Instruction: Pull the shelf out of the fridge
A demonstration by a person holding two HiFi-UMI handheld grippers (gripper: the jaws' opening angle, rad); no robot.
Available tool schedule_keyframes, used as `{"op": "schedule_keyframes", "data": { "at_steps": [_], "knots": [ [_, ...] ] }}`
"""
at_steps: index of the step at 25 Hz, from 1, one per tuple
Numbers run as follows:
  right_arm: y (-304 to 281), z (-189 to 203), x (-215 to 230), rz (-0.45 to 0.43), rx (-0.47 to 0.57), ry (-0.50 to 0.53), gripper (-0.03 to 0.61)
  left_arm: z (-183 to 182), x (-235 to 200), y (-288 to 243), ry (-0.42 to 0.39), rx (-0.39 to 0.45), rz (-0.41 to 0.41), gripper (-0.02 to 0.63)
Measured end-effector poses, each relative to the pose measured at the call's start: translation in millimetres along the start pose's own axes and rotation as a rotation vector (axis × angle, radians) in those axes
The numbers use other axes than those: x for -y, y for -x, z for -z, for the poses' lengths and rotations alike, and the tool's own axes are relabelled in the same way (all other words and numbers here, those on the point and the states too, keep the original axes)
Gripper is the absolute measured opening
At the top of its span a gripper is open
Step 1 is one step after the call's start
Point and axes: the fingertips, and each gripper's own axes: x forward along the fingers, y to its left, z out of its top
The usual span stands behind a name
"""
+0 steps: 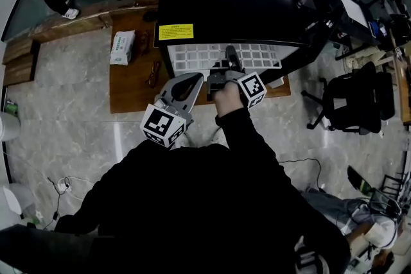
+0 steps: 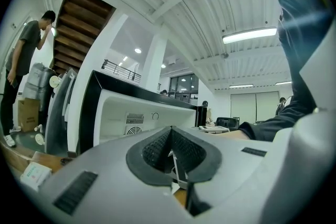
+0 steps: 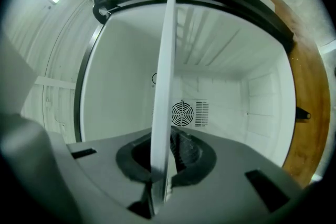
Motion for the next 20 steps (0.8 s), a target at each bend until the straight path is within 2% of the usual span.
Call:
{"op": "schedule_keyframes", "data": {
  "at_steps": [10, 20],
  "knots": [
    [48.2, 3.9, -2.1, 0.004, 0.035, 0.027, 0.029, 3.1, 26.3, 28.3, 0.015, 0.024, 0.058, 0.006],
    [79.2, 4.2, -2.5, 0.003, 0.031, 0.028, 0.029, 5.0, 44.1, 44.2, 0.029, 0.030, 0.060, 0.006]
  ]
}}
